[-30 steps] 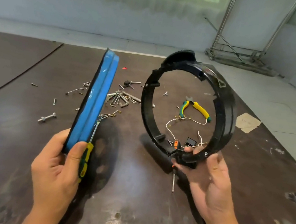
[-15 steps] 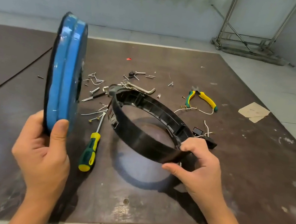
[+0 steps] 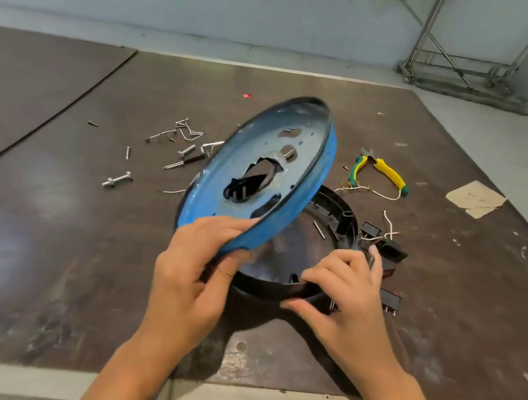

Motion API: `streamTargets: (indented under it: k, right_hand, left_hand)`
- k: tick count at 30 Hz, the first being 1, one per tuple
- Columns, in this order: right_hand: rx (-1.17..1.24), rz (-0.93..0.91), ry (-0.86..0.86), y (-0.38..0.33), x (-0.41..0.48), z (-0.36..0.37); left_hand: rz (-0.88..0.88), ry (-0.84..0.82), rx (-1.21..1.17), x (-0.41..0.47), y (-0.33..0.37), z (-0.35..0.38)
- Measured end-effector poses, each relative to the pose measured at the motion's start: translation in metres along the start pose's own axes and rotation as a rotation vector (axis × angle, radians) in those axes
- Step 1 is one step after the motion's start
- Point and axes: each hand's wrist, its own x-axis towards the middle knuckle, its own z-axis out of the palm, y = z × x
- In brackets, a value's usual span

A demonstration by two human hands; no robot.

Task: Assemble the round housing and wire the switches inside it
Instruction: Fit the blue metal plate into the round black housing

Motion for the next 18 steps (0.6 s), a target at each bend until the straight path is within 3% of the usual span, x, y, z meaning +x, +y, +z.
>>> streamTargets:
  k: [4, 9, 14, 18]
  right_hand:
    - [-0.068, -0.023, -0.017, -0.002, -0.002, 0.005]
    - [-0.077, -0.027, -0.067, -0.001, -0.004, 0.008]
    - [-0.103, -0.015, -0.172, 0.001, -0.002, 0.006]
    - [-0.088, -0.048, -0.126, 0.002, -0.004, 0.005]
  left_hand:
    - [0.148, -0.056, 0.071, -0.001, 0.001, 0.006]
    - [0.356, -0.122, 0.392, -0.003, -0.006, 0.004]
    - [0.383, -0.166, 0.513, -0.003, -0.007, 0.0]
    - [0.349, -0.222, 0.531, 0.001, -0.009, -0.005]
